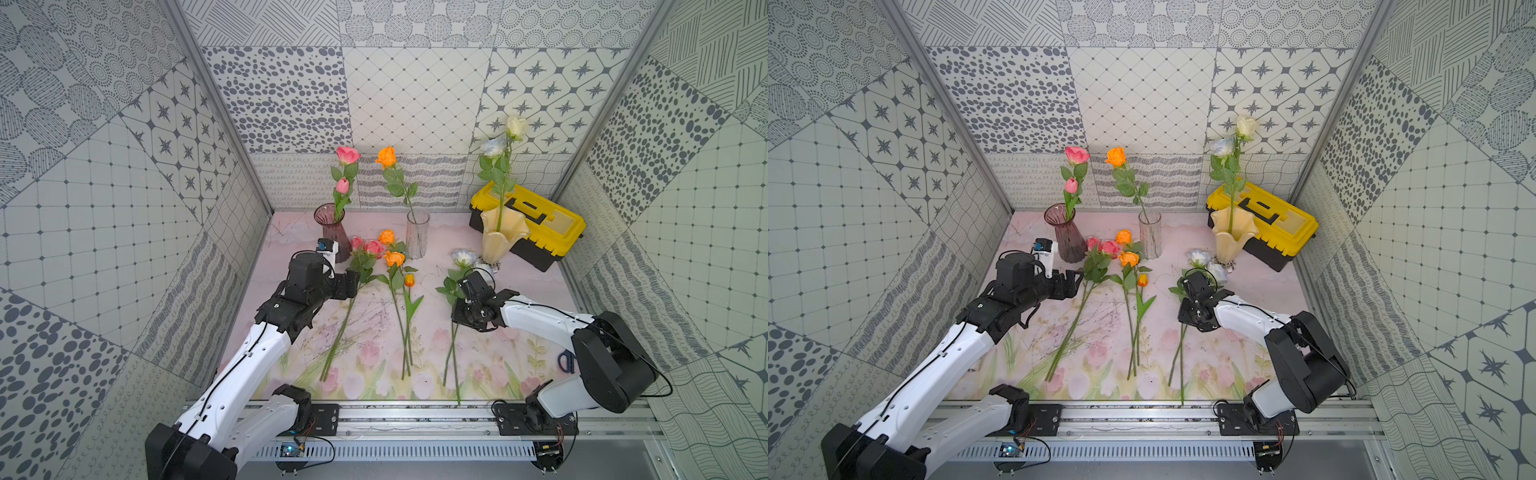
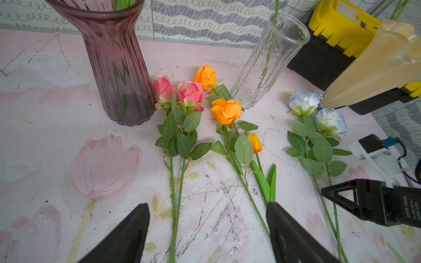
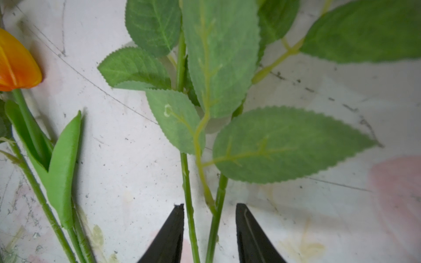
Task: Arrange the flowers in different vases according to their variety
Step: Pick up the flower at the center of the board.
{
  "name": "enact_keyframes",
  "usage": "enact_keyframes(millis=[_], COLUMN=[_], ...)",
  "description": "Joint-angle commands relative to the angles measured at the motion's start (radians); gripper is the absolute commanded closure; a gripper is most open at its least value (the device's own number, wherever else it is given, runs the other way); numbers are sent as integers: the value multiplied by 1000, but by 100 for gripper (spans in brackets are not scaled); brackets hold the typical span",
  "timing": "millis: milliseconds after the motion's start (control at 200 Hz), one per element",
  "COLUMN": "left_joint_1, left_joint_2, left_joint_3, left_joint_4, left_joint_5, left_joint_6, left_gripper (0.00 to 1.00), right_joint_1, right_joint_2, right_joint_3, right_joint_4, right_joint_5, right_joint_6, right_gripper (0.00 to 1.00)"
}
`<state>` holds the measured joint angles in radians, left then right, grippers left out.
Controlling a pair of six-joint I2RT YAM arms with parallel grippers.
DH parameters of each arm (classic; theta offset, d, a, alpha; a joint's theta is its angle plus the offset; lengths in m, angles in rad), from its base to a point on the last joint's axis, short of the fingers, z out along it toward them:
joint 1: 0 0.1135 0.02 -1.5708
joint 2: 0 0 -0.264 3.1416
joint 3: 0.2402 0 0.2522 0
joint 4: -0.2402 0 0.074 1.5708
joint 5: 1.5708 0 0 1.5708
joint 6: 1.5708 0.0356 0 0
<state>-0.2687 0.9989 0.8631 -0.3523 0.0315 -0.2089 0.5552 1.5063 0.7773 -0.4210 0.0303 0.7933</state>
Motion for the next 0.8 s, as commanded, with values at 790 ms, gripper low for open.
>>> enact_keyframes(millis=[790], left_joint_1=[-5], left_joint_2=[10], left_joint_3=[-43], left_joint_4=[15], left_joint_5=[43], left_joint_6=[-21], left_gripper=[15], right_joint_1=[81], right_joint_2=[-210], right_joint_3=[18], right_joint_4=[-64], right_joint_5=[197], right_joint_6=[-3], right_gripper=[100])
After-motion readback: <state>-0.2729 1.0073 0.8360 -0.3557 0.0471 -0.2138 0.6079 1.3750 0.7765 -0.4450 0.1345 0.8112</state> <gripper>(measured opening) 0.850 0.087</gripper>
